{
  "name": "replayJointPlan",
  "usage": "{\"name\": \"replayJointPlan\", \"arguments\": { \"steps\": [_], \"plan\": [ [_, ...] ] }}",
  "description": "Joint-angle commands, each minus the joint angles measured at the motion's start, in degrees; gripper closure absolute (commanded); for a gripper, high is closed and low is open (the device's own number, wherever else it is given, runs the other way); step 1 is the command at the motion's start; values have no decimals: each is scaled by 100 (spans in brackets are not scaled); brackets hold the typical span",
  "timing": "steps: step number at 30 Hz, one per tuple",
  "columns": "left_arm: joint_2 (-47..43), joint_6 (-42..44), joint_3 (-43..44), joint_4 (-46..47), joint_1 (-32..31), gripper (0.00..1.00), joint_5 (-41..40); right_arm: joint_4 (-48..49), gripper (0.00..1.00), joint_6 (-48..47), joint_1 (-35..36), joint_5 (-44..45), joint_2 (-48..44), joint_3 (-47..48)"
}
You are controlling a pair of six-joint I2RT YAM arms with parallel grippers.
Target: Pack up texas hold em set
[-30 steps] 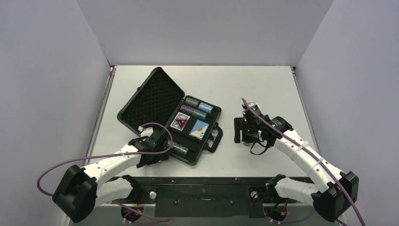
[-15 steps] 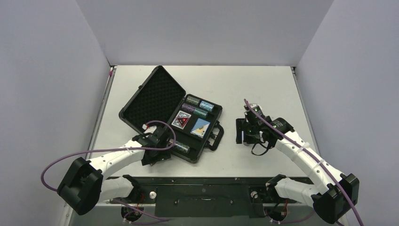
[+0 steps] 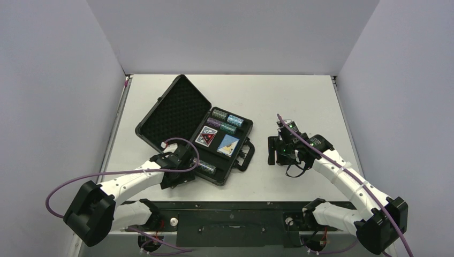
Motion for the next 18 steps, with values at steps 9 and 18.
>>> {"name": "replayJointPlan", "arguments": {
  "steps": [9, 18],
  "plan": [
    [408, 135, 222, 331, 147, 16, -107, 83, 37, 16, -59, -4, -140, 14],
    [5, 267, 148, 318, 277, 18, -559, 91, 38, -14, -67, -28, -96, 41]
  ]
}}
